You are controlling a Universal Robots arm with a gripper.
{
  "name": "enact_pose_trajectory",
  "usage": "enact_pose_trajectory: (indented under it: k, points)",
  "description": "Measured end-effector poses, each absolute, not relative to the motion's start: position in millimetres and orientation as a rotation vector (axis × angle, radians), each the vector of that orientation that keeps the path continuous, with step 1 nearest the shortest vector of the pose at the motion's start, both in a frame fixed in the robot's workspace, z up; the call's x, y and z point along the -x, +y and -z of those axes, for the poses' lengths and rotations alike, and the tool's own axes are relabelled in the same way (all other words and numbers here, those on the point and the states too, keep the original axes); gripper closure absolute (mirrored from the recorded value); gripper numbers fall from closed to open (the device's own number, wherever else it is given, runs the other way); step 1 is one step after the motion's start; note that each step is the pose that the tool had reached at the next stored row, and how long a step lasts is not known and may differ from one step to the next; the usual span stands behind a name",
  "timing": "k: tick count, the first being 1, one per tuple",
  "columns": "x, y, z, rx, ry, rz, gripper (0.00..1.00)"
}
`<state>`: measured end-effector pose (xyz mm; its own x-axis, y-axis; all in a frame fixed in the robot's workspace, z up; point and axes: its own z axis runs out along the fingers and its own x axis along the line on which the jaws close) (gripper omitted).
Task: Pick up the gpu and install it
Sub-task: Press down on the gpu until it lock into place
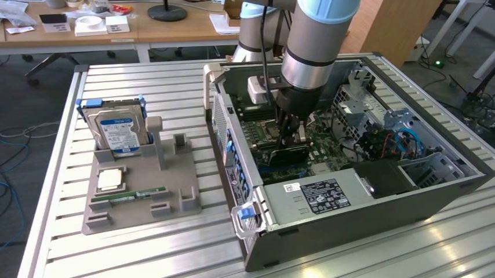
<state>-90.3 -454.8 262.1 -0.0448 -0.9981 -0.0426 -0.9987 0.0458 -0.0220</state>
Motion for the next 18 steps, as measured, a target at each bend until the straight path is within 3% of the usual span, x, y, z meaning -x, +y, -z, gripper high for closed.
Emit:
enact_pose_trajectory:
  k: [18]
  points:
    - [90.3, -455.1, -262.1, 2.139, 2.238, -0.021, 0.89]
